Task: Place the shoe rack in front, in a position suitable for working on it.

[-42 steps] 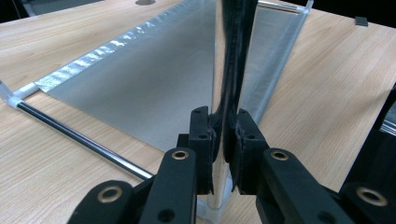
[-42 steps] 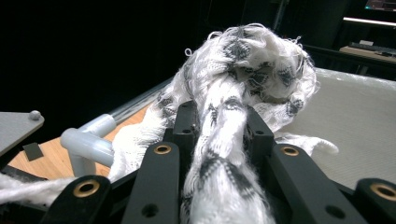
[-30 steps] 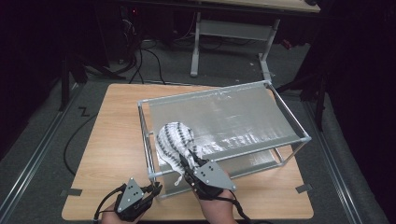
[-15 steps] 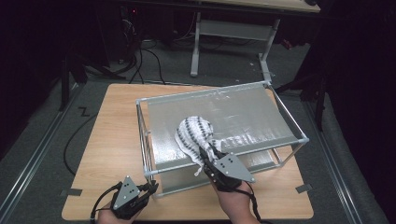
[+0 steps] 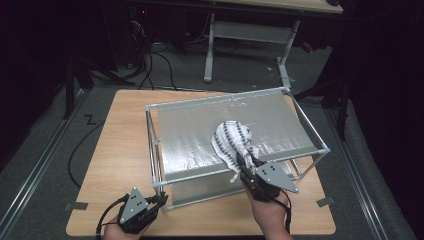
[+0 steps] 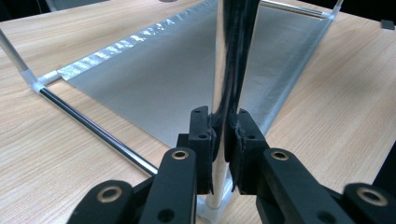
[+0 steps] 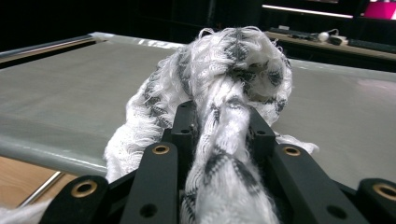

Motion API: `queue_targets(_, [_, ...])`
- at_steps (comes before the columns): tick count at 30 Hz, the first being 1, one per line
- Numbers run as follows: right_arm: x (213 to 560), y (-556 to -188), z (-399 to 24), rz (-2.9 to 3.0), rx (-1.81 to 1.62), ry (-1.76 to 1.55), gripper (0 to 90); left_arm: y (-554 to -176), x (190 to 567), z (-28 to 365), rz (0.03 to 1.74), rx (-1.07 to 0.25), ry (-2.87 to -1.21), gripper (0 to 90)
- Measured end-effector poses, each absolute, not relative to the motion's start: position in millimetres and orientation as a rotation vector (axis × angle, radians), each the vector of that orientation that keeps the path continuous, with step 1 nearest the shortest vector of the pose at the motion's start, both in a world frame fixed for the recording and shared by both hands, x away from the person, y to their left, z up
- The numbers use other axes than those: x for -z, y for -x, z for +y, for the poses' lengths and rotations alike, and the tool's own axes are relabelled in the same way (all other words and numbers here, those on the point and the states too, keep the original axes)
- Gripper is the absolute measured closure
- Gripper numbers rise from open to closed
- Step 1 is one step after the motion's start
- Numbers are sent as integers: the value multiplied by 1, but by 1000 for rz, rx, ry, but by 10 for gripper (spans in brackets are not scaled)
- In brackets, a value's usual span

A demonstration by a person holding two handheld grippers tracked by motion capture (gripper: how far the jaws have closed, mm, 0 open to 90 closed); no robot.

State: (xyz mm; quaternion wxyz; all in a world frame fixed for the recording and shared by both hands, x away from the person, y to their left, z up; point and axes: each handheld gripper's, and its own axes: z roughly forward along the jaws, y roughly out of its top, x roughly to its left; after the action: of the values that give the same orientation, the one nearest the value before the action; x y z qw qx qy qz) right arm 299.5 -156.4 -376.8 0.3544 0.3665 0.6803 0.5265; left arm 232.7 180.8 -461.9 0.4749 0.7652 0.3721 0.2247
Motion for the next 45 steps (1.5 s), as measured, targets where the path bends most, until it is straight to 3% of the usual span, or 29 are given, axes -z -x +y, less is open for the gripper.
queue_targets(20, [375,-321,-228,1616,-1268,-1105,713,-235,462,181,912,-543,-1864,806])
queue_targets(34, [373,-336,-301,1449,-1159,-1251,709,-237,462,179,913,-542,-1868,807])
queue_targets(45, [372,-337,-315,1413,-1143,-1286,697,-237,462,179,913,-541,-1866,806])
